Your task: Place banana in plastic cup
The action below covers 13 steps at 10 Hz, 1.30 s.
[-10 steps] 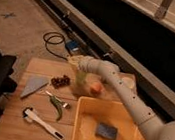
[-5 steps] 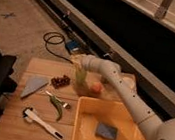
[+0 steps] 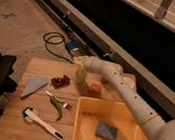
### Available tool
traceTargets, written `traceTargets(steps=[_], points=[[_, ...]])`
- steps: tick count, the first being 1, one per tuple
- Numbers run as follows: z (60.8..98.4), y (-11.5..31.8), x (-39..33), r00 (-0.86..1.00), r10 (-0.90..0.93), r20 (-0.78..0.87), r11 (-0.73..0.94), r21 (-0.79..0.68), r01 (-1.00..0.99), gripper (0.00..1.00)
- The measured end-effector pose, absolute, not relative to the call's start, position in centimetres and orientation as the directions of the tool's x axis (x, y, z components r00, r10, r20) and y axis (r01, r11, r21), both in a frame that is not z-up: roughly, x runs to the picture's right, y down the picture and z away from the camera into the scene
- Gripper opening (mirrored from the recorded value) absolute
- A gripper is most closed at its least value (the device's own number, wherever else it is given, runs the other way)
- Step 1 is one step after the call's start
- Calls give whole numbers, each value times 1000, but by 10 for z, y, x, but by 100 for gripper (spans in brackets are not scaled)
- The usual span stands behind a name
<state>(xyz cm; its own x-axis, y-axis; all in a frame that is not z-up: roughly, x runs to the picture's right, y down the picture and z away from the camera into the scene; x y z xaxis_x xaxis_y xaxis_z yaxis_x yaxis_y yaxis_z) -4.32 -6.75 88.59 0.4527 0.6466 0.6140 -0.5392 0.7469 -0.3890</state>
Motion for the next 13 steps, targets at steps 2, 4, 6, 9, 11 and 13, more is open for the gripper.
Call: traceTargets(steps=[2, 4, 6, 9, 11, 13], points=[[889, -63, -44, 448, 658, 605, 738, -400, -544, 0], [895, -59, -44, 441, 671, 596, 727, -414, -548, 10], [900, -56, -45, 438, 680, 588, 720, -424, -550, 29], [905, -52, -38, 434, 694, 574, 706, -426, -566, 58], [904, -50, -33, 428, 702, 570, 697, -425, -578, 71], [902, -48, -32, 424, 705, 568, 693, -425, -582, 71]])
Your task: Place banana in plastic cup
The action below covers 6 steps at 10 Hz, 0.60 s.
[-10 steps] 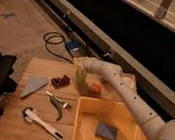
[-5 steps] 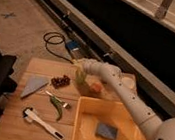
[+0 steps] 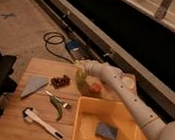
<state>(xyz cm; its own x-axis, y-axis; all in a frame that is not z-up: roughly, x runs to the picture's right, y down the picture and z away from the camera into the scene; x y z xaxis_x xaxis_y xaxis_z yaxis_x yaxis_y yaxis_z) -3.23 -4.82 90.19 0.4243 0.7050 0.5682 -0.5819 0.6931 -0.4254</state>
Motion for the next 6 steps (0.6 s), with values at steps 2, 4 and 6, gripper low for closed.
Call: traceTargets(steps=[2, 4, 6], points=[[900, -47, -30, 420, 710, 565, 688, -428, -586, 71], [898, -49, -28, 419, 709, 568, 689, -426, -587, 71], [889, -56, -30, 418, 696, 584, 698, -415, -583, 71]])
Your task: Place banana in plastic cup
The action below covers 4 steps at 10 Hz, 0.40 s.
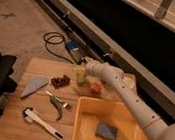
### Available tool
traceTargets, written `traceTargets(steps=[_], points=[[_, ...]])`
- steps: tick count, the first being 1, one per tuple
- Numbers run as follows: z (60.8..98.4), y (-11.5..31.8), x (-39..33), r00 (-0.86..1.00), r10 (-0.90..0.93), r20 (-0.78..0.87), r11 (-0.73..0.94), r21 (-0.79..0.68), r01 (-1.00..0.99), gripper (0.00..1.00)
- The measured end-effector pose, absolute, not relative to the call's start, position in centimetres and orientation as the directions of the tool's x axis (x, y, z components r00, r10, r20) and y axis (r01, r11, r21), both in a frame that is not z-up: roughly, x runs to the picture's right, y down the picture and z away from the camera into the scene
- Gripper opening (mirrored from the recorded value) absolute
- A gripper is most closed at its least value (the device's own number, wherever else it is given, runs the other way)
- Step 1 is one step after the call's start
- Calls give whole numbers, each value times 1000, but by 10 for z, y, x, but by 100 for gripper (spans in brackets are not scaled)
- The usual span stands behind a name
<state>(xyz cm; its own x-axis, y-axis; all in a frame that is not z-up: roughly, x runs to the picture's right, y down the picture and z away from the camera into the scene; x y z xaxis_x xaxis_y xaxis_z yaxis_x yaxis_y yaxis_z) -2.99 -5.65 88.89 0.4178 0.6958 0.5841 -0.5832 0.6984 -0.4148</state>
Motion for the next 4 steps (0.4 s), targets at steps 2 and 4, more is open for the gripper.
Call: traceTargets(steps=[2, 4], points=[[866, -75, -24, 420, 670, 612, 715, -378, -589, 71], [849, -85, -17, 423, 656, 625, 719, -346, -603, 71]])
